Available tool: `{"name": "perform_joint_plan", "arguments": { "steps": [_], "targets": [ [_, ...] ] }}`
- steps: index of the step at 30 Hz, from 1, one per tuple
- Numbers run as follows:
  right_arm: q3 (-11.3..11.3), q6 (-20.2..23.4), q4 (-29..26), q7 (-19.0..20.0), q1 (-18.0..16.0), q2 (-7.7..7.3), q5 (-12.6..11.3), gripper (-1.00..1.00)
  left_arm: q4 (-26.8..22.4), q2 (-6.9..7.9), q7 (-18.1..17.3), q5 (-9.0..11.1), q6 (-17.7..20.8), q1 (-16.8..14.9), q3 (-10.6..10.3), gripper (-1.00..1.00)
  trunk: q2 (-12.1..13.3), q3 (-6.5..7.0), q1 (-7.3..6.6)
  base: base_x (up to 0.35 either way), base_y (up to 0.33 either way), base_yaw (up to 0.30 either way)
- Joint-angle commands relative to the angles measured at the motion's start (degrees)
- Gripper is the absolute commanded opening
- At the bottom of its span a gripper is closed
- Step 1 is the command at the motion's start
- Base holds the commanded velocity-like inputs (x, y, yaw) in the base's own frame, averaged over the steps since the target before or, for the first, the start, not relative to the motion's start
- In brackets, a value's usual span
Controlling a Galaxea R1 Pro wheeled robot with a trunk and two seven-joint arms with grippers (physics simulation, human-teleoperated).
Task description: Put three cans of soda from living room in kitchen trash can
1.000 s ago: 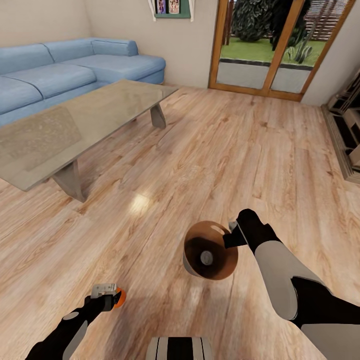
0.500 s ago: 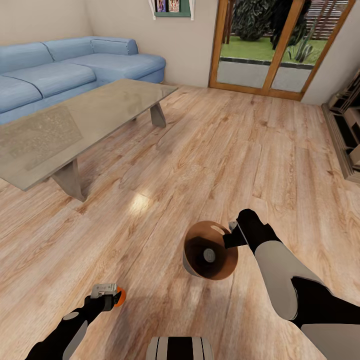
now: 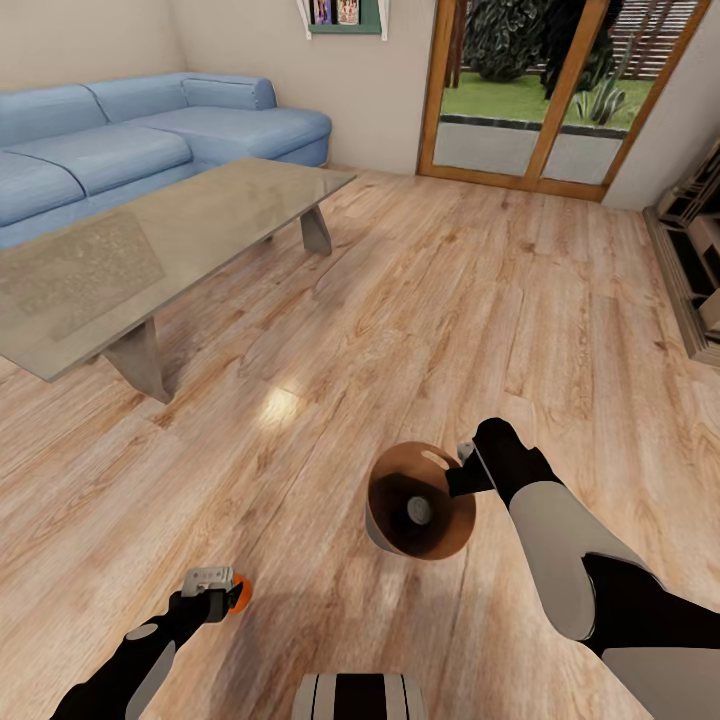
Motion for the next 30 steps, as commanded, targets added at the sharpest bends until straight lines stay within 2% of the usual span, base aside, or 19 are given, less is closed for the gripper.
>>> {"name": "perform_joint_plan", "arguments": {
  "steps": [1, 4, 10, 30],
  "targets": [
    [-0.1, 0.2, 0.0, 0.0, 0.0, 0.01, -1.3, -1.0, 0.0, 0.01, 0.0, 0.0, 0.0, 0.0, 0.0, 1.0, 0.0, 0.0, -0.01, 0.0, 0.0, 0.0],
    [-0.1, 0.2, 0.0, 0.0, 0.0, 0.02, -1.3, -1.0, 0.2, 0.0, 0.0, 0.0, 0.0, 0.0, 0.0, 1.0, 0.0, 0.0, -0.01, 0.0, 0.0, 0.0],
    [-0.1, 0.2, 0.0, 0.0, 0.0, 0.02, -1.3, -1.0, 0.3, -0.03, 0.0, 0.0, 0.0, 0.0, 0.0, 1.0, -0.1, -1.32, 0.15, 0.0, 0.0, 0.0],
    [-0.1, 0.2, 0.0, 0.0, 0.0, -0.03, -1.2, -1.0, -0.1, 0.04, 0.0, 0.0, 0.0, 0.0, 0.0, 1.0, -0.1, -1.32, 0.15, 0.0, 0.0, 0.0]
  ]
}}
